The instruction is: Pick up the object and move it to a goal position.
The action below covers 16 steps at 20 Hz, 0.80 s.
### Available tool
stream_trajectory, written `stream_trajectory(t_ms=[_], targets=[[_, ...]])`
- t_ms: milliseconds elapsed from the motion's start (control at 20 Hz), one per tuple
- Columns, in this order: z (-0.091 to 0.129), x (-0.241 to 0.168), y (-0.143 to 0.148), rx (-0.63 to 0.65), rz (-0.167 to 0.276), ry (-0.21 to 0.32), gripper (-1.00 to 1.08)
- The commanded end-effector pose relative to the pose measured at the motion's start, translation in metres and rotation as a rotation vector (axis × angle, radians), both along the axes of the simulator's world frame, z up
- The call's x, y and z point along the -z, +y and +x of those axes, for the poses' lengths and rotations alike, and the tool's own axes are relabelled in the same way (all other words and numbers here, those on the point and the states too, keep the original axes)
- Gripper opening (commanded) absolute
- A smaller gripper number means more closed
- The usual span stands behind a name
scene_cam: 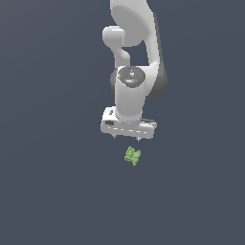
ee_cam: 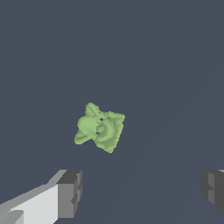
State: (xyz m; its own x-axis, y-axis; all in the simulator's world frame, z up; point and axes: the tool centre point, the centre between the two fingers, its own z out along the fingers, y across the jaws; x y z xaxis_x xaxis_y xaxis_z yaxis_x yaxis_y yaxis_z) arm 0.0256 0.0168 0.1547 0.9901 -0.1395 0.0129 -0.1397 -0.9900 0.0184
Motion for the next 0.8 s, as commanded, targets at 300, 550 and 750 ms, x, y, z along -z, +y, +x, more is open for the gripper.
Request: stream_trajectory(t_ms=[300, 550, 750], targets=[[0.018, 0.036, 0.019, 0.198, 0.014, 0.004, 1.00], [0.024, 0.051, 0.026, 0.279, 0.019, 0.005, 1.00], [0.027, 0.059, 0.030, 0.320, 0.021, 0.006, 1.00]])
